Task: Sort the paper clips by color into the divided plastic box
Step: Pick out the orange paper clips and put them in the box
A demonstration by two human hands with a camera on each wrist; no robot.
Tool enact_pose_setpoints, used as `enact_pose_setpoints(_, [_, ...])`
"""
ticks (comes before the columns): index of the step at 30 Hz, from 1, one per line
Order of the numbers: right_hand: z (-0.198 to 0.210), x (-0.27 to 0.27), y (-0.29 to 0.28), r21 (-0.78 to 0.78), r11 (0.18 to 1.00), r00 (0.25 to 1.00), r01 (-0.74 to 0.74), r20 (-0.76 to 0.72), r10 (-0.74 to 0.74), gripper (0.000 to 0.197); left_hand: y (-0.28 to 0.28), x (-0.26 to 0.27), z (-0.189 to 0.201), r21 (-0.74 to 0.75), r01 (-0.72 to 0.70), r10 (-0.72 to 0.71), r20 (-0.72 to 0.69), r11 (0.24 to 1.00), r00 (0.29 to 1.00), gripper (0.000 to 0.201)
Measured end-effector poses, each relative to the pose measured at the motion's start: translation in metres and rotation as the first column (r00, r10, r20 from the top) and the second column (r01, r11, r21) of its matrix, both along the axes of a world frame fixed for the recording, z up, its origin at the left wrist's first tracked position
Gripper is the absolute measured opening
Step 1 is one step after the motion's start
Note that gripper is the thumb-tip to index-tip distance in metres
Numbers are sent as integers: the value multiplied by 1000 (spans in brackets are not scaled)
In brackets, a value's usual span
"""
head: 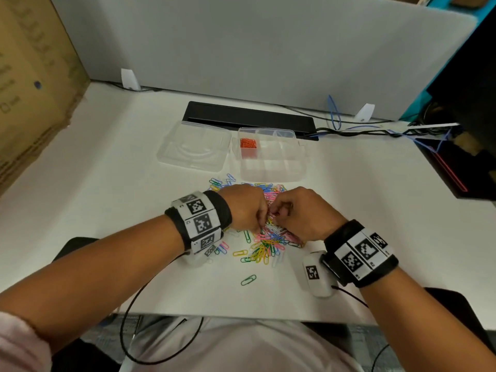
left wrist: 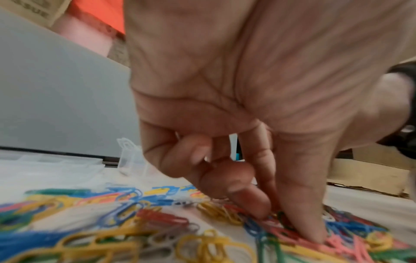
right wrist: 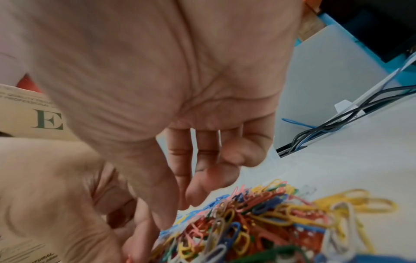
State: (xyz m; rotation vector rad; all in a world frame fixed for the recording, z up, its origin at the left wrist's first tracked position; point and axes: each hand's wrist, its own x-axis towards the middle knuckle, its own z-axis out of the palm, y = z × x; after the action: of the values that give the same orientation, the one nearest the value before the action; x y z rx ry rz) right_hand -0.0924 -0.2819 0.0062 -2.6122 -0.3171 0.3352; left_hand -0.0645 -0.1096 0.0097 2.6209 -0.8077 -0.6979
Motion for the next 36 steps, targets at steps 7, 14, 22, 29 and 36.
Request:
enact_pose_setpoints(7, [-2, -9, 6, 0, 999, 997, -51, -58, 51, 10, 27, 3, -2, -143, -137, 126, -88, 980, 988, 14])
enact_pose_setpoints(14, [-5, -4, 12, -104, 994, 993, -29, -114, 17, 4, 30, -2, -1, -303, -227, 135, -296, 925, 946, 22])
enact_pose_setpoints(22, [-5, -4, 2, -75, 995, 980, -60, -194, 44, 22, 3, -7, -8, -364, -396, 207, -459, 843, 864, 31])
enact_pose_setpoints(29, [-6, -6, -13, -34, 998, 982, -44, -186, 37, 22, -6, -5, -11, -275, -274, 192, -290, 921, 938, 13])
enact_pose_setpoints(36, [-3, -8, -3, -132, 990, 986, -47, -163, 25, 14, -17, 0, -7, -48, -76, 73, -61, 996, 995, 13])
